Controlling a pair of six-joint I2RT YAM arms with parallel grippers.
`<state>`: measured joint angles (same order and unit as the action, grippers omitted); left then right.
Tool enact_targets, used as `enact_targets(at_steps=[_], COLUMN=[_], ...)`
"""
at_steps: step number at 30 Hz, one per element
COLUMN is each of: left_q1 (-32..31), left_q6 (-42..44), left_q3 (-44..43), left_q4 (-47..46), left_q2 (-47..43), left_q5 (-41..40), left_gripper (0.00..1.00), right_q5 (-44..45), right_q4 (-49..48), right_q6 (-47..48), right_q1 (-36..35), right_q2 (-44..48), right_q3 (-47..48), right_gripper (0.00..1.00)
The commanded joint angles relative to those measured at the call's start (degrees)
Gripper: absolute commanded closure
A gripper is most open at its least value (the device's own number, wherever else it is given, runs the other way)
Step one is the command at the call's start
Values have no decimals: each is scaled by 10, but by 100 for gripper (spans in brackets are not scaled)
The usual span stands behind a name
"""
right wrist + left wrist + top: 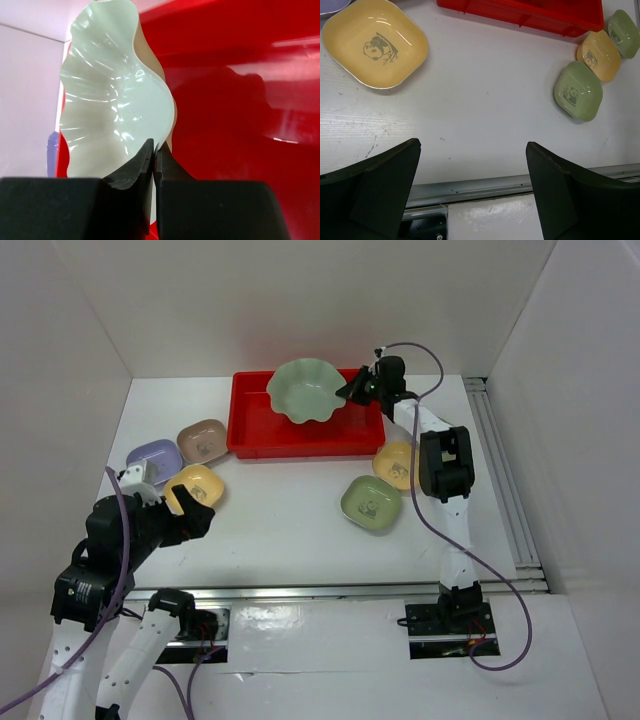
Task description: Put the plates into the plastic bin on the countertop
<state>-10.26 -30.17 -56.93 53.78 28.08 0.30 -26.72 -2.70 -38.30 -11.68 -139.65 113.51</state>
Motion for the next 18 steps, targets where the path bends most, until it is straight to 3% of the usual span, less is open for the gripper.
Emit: enact_targets(at_steps=[1,16,18], left_q1=[2,2,2], left_q6=[6,6,6], left_q3=[1,1,1], left_q4=[-24,-24,-24], left_q2=[8,8,8], left_q5=[8,8,8], left_gripper=[0,0,0], right_q5=[-19,-32,-32], right_q4=[-8,-1,-6], right_q6=[-1,30,30], right_q1=[1,-4,-10], right_q2=[6,32,37], right_q3=[35,-42,-50], right_gripper=[94,90,81])
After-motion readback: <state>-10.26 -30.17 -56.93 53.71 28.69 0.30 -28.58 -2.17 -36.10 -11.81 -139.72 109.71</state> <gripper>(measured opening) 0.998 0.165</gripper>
